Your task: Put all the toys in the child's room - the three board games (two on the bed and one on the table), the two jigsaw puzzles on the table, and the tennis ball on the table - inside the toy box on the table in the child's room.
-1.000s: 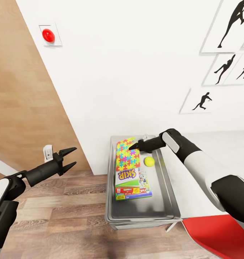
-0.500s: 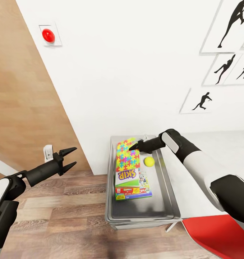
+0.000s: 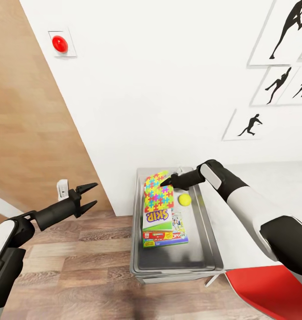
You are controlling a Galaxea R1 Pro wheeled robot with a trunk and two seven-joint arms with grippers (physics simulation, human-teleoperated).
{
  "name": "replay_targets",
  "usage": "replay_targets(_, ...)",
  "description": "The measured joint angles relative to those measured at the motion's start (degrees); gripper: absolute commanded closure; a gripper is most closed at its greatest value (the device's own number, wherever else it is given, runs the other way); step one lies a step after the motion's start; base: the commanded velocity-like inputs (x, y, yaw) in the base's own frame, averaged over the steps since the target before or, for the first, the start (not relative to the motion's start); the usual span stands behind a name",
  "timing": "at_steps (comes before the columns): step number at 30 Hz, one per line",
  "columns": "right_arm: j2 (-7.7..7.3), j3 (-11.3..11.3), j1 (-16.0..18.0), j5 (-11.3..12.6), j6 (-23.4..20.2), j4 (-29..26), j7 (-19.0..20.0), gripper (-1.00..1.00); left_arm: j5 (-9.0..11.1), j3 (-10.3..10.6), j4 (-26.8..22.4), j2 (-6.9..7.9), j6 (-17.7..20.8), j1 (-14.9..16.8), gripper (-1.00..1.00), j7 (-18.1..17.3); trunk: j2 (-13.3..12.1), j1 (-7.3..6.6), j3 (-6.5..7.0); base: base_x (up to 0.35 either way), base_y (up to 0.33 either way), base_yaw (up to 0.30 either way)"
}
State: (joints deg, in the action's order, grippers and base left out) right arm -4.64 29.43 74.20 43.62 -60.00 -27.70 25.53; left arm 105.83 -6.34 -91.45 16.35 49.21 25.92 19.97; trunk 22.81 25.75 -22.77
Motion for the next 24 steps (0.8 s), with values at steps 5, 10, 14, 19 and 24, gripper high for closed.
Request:
replay_targets(5, -0.02, 0.0, 0.0, 0.0, 0.0, 0.0, 0.0, -1.0, 0.0, 0.2, 0.0, 0.0, 0.0, 0.0, -1.0, 0.0, 0.0, 0.0, 0.0, 0.0, 0.0, 0.0)
replay_targets(10, -0.04, -0.1, 0.0, 0.0, 0.0, 0.0, -0.1, -1.0, 0.0, 0.3, 0.0, 0.0, 0.0, 0.0, -1.0, 0.0, 0.0, 0.0, 0.0, 0.0, 0.0, 0.0)
replay_targets(14, -0.04, -0.1, 0.0, 0.0, 0.0, 0.0, -0.1, -1.0, 0.0, 0.3, 0.0, 0.0, 0.0, 0.0, -1.0, 0.0, 0.0, 0.0, 0.0, 0.0, 0.0, 0.0)
replay_targets(19, -0.04, -0.1, 0.0, 0.0, 0.0, -0.1, -0.1, -1.0, 0.0, 0.3, 0.0, 0.0, 0.0, 0.0, -1.0, 0.0, 0.0, 0.0, 0.0, 0.0, 0.0, 0.0)
replay_targets(24, -0.06, -0.1, 0.0, 0.0, 0.0, -0.2, 0.0, -1.0, 0.0, 0.3, 0.0, 0.0, 0.0, 0.0, -1.0, 0.0, 0.0, 0.0, 0.0, 0.0, 0.0, 0.0)
